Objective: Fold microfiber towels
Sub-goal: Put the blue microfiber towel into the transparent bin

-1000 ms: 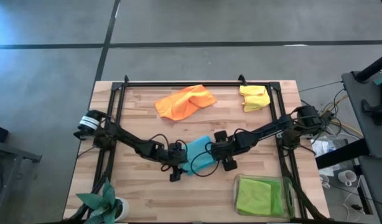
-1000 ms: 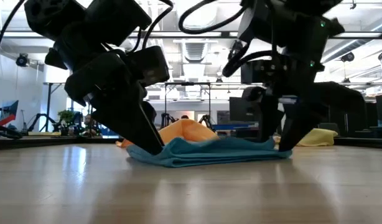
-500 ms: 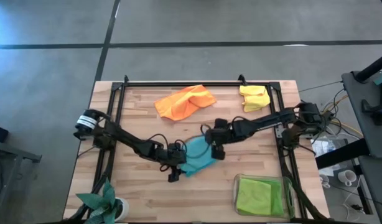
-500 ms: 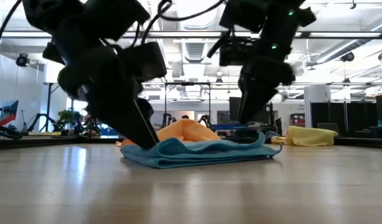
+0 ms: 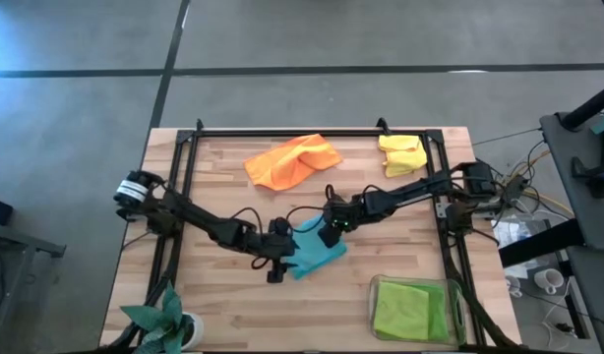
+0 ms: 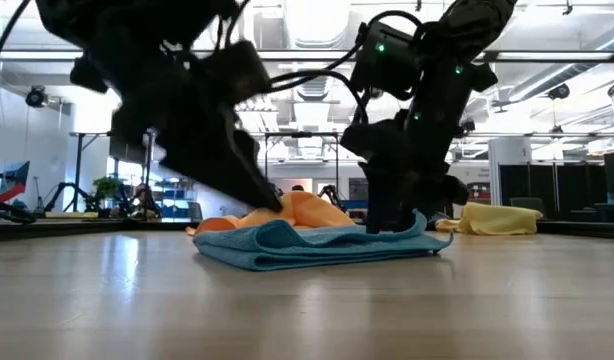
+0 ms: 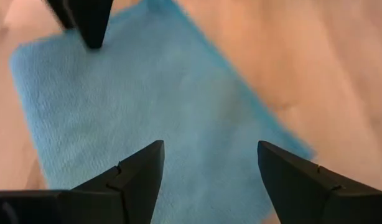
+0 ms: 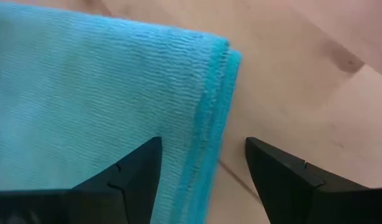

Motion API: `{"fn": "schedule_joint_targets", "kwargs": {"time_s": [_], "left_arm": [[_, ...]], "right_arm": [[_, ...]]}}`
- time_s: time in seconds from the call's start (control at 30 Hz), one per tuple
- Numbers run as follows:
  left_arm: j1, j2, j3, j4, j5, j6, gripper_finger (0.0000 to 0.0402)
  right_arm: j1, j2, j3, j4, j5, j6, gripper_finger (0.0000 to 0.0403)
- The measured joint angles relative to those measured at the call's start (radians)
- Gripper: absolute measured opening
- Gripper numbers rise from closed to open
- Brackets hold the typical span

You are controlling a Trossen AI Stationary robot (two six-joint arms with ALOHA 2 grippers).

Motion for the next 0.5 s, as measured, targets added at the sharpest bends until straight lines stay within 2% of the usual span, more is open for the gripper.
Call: {"fn": "schedule_joint_targets", "kwargs": {"time_s": [0.2,0.5], "left_arm": [[0.006,0.075,0.001,0.004,-0.014,0.000,0.0242],[0.006,0.139,0.028,0.023,-0.018,-0.001,0.0242]], "right_arm": [[0.002,0.021,0.004,0.009,-0.010,0.053,0.0228],[0.015,0.017,0.015,0.049,-0.165,0.090,0.0214]]}}
